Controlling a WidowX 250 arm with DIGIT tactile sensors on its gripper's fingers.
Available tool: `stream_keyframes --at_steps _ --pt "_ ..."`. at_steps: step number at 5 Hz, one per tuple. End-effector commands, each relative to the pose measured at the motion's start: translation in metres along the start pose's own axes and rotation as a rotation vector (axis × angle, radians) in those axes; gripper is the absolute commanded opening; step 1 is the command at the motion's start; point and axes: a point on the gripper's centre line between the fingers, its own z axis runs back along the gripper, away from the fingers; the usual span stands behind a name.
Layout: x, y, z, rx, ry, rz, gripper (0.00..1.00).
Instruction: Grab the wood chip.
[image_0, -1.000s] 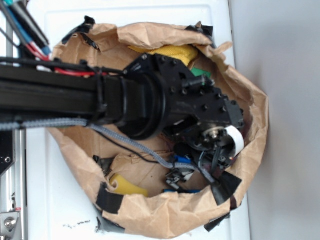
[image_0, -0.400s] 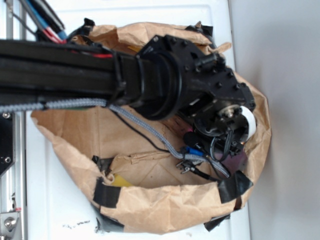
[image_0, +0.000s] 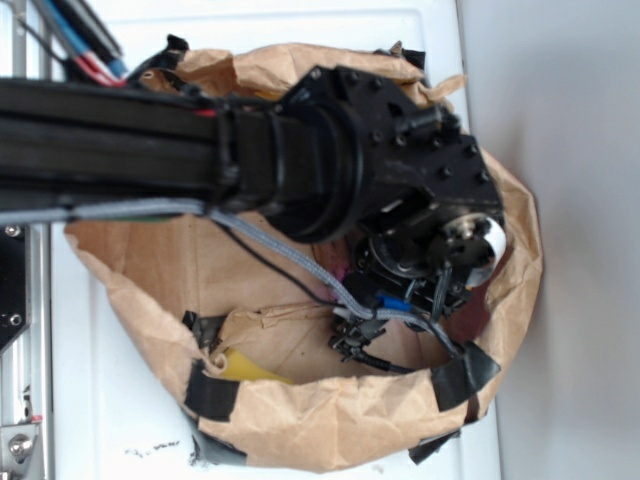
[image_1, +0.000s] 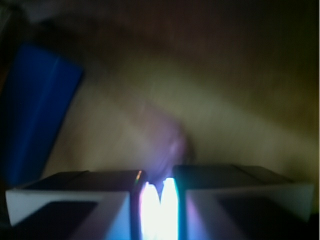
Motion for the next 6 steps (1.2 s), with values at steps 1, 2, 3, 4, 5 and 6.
stream_keyframes --at_steps 1,2,3,4,5,6 --pt "-0.020 -0.003 0.058 0.029 -0.115 0.171 1.00" --pt "-0.038 0.009 0.047 0.062 -0.166 0.284 1.00" --pt "-0.052 0.018 0.030 0.086 -0.196 0.355 1.00" --pt "-0.057 0.025 0.025 0.104 -0.215 0.382 1.00" --pt "-0.053 0.035 0.012 0.122 -0.205 0.412 1.00" --pt "-0.054 0.030 0.007 0.112 -0.251 0.193 1.00"
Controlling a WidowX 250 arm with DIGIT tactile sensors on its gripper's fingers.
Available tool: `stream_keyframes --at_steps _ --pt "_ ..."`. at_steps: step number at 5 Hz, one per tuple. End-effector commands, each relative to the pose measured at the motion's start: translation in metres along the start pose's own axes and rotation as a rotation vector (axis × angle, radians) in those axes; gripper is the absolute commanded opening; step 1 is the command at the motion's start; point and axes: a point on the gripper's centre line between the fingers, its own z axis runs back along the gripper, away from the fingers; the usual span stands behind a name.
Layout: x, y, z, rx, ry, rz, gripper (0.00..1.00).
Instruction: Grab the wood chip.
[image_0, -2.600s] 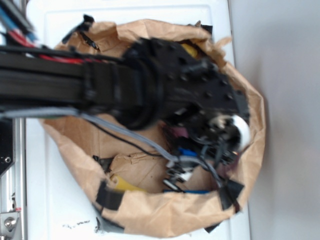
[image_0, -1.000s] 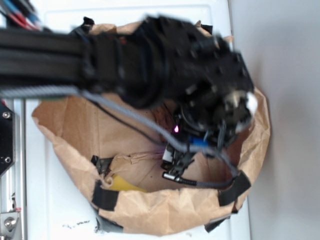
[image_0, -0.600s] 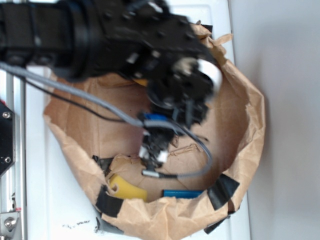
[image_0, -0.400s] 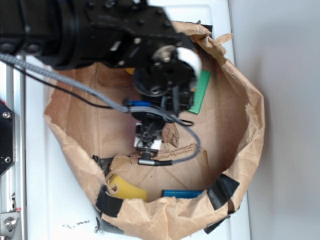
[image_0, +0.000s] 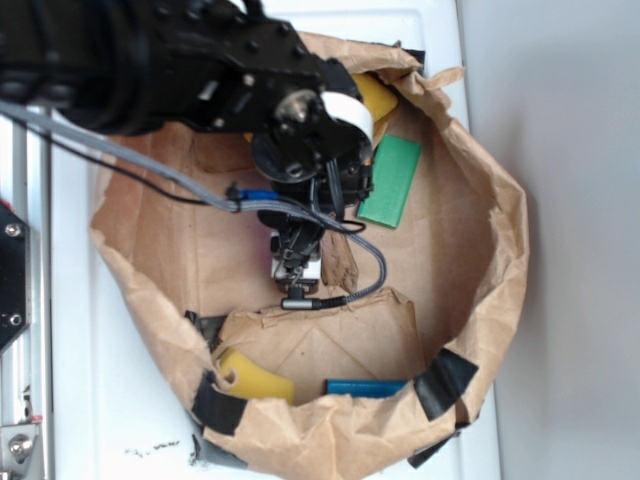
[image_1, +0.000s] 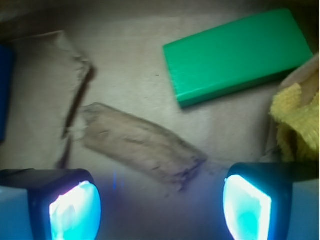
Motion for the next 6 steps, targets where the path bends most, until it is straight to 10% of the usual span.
stream_keyframes --at_steps 1,4,6 --pt "0.001 -0.013 0.011 0.011 -0.121 -0.468 1.00" --pt "0.001 -0.013 0.011 0.011 -0.121 -0.468 1.00" --pt "0.000 -0.031 0.018 -0.061 -0.177 -0.887 1.00"
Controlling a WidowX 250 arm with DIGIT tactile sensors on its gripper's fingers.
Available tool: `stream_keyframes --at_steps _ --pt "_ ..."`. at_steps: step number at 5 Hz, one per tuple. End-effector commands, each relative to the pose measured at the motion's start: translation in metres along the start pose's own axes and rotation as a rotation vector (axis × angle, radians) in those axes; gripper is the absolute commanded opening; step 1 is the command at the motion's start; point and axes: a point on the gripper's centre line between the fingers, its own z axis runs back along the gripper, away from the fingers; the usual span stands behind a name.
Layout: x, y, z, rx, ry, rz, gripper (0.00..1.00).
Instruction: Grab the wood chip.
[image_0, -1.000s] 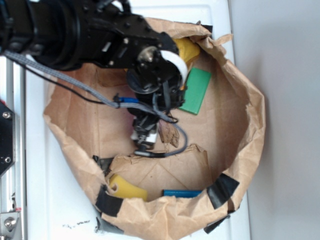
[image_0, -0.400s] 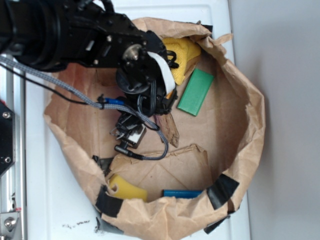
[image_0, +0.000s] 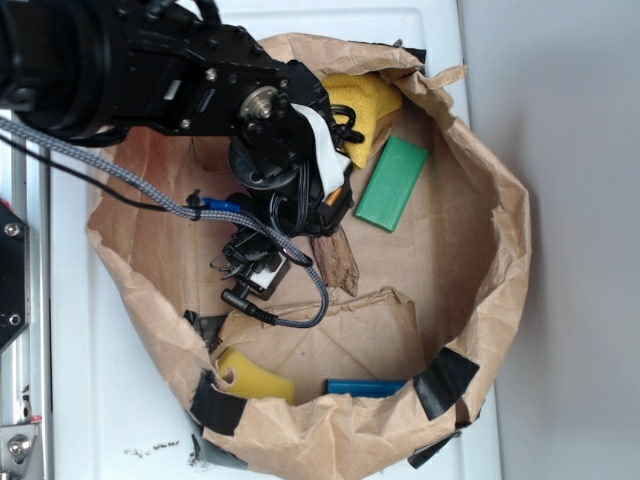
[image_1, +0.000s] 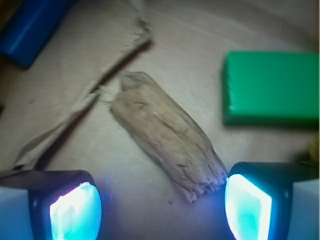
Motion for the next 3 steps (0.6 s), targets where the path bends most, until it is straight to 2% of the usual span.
stream_keyframes --at_steps 1,2,3 --pt "0.010 -0.012 0.010 -0.235 0.021 -0.478 1.00" --pt "0.017 -0.012 0.005 -0.230 0.057 -0.542 1.00" --pt "0.019 -0.012 -0.002 -0.191 0.072 -0.530 1.00"
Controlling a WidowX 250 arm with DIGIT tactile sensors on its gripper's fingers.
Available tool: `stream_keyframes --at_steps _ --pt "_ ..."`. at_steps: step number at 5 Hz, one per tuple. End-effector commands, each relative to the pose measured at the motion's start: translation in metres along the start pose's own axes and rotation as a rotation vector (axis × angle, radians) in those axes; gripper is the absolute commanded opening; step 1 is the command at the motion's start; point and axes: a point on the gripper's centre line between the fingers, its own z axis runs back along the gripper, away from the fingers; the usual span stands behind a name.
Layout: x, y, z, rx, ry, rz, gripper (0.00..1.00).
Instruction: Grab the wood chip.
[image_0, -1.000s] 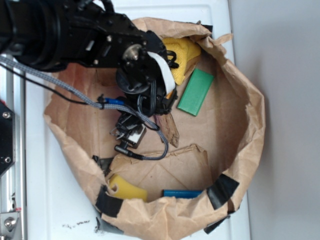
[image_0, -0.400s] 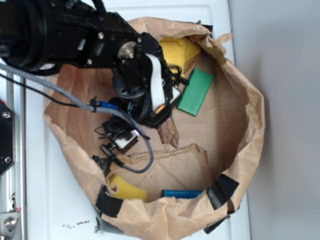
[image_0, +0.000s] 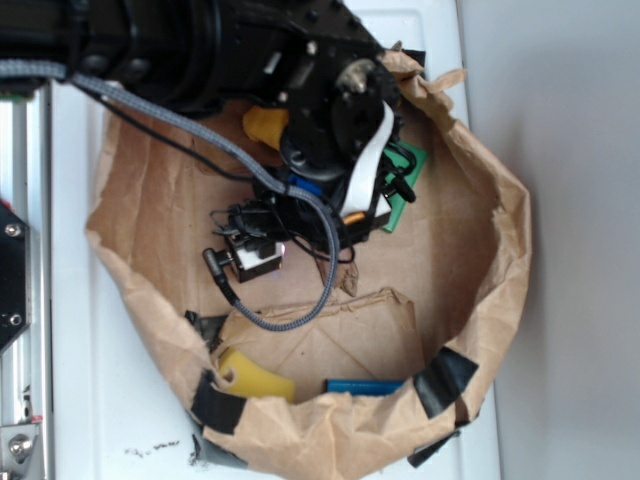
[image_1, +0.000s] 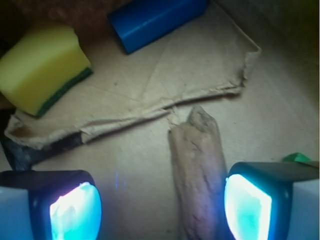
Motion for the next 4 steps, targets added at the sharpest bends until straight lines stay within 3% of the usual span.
stream_keyframes --at_steps 1,3,4 --pt "0.016 0.002 -0.002 0.070 0.012 -0.025 1.00" --pt "0.004 0.008 -0.036 0.096 0.052 -0.046 1.00" --pt "-0.003 0.011 -0.051 0.112 0.054 -0.068 0.00"
